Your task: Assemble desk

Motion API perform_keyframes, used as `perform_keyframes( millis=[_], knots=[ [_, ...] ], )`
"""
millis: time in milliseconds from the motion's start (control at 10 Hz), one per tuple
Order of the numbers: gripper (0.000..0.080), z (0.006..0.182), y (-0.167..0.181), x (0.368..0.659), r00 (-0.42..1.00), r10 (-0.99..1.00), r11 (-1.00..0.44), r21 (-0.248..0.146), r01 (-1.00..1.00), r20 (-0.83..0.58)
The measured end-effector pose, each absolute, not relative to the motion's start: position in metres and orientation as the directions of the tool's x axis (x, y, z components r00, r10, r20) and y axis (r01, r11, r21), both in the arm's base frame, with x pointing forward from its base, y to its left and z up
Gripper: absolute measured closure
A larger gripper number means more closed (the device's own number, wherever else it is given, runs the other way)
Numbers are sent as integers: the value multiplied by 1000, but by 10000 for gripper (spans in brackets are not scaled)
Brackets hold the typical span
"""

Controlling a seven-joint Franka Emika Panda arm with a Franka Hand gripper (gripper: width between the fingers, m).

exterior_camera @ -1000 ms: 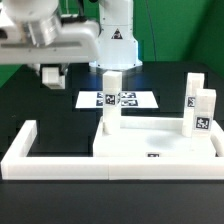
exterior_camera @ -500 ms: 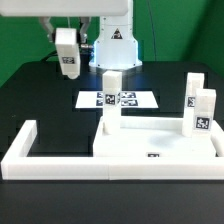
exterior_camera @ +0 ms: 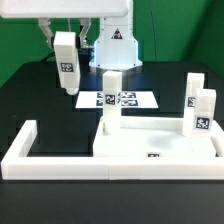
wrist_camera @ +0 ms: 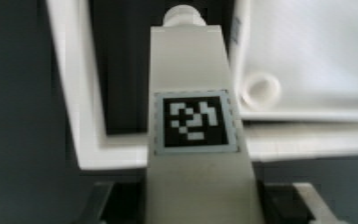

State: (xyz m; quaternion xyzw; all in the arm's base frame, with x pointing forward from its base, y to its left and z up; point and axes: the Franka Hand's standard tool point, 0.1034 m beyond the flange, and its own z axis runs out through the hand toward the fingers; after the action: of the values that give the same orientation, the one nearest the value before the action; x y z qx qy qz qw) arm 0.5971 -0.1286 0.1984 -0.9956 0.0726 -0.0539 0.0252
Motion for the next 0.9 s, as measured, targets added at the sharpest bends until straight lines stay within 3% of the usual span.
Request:
perform_keyframes(
  millis=[100,400,800,900],
  knots=[
    [509,202,-120,611,968,-176,-984,-71,-166,181],
    [509,198,-86,628,900,-178,-983,-34,-179,399],
    [509,192,-86,623,897,-162,-986,-23,-167,412],
    [509,192,-97,618,893,-187,-982,-53,-181,409]
  ],
)
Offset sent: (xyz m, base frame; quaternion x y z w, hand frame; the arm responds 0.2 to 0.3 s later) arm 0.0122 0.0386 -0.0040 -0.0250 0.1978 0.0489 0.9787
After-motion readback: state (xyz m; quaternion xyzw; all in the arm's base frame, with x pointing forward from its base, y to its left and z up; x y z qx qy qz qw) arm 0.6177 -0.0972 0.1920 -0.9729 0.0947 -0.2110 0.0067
